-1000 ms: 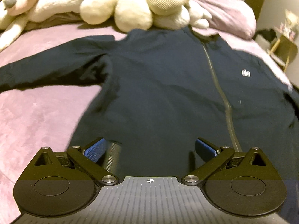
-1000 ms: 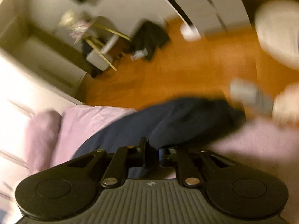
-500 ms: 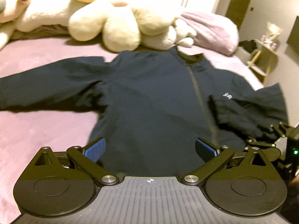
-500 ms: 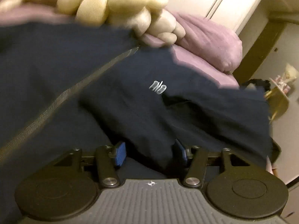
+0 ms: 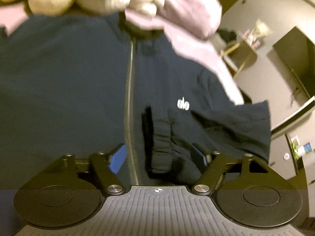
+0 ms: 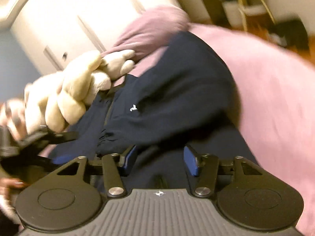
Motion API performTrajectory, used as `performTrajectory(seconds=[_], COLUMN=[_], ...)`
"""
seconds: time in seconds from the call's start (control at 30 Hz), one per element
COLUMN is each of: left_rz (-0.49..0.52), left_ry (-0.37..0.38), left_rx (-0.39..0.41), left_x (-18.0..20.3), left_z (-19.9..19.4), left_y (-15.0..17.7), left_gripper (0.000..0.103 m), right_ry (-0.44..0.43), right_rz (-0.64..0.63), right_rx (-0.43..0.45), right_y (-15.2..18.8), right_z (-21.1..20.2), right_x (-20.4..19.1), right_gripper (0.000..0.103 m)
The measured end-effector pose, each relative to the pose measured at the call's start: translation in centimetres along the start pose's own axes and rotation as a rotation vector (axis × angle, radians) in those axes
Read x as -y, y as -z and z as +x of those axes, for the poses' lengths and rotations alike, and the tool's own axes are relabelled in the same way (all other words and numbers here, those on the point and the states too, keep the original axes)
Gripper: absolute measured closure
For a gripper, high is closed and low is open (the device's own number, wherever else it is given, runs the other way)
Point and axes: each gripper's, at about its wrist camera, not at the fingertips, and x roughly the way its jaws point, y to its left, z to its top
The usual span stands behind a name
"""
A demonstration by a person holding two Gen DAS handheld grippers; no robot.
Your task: Fold large clothes
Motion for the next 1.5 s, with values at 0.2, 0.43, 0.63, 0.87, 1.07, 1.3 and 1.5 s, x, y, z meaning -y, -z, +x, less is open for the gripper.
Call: performTrajectory(seconds=[0.2, 0.43, 0.63, 0.87, 1.07, 1.3, 1.5], left_rz=[-0.087, -0.056, 0.135, 0.005, -0.013, 0.068, 0.134], left_ry=[0.042, 0.032, -0.32, -0.198, -0.217, -0.307, -0.435], left_rx=[-0.051, 0.002, 0.167, 0.182, 0.168, 0.314, 0.355], left_x=[-0.4, -0.2, -3.2, -7.1, -7.0, -6.4, -7.5], left_z=[3.1, 0.8, -5.9, -7.5, -5.4, -9.2, -10.6], left_y=[-0.4, -0.9, -2.5, -2.1, -2.3, -5.1, -6.0], left_gripper=[0.065, 0.093, 0.093, 0.037, 0.087, 0.094, 0.093], right_ry=[-0.015, -0.009, 0.041, 0.011, -0.057, -0.094, -0.033], right_rz=[0.091, 0.097, 0.067, 0.072, 0.106, 0.229, 0.334], right_rx=[-0.026, -0.029, 0.004, 0.02, -0.011, 0.013, 0.013], right_y=[1.7, 2.5, 1.6, 0.8, -0.3, -2.8, -5.0], right_z=[-0.4, 0.3, -0.1, 0.2, 3.0, 6.3, 9.7], right_x=[2.9, 2.5, 2.1, 1.1, -0.7, -0.1, 1.4], right_gripper=[0.055, 0.055, 0.055, 0.055, 0.055, 0.049, 0.045])
